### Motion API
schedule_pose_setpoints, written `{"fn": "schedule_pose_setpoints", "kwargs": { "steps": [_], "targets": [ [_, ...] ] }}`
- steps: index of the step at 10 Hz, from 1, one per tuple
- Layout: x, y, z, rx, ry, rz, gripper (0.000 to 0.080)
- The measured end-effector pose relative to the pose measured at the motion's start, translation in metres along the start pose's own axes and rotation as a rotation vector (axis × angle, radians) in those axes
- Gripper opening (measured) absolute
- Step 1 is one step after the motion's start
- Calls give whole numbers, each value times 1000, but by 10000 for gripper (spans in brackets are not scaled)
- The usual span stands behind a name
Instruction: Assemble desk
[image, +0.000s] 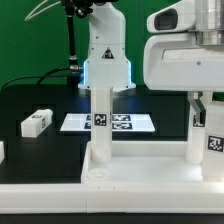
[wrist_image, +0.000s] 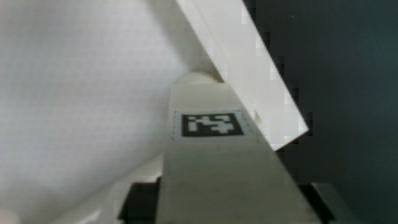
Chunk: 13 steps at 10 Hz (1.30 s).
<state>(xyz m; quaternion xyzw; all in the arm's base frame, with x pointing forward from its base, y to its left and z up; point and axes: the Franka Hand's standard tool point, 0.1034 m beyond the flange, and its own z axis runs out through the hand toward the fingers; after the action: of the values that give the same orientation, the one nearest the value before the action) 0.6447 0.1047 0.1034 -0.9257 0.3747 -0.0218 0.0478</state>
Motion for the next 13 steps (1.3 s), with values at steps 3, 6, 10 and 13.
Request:
{"fn": "schedule_pose_setpoints", "kwargs": {
  "steps": [3, 6, 10, 13],
  "targets": [
    [-1, 0, 0, 15, -18, 520, 293],
    [-6, -8, 1, 66, -36, 1002, 293],
    [-4, -7, 2, 71, -28, 1124, 294],
    [-6, -10, 1, 74, -7, 727, 617]
  ]
}}
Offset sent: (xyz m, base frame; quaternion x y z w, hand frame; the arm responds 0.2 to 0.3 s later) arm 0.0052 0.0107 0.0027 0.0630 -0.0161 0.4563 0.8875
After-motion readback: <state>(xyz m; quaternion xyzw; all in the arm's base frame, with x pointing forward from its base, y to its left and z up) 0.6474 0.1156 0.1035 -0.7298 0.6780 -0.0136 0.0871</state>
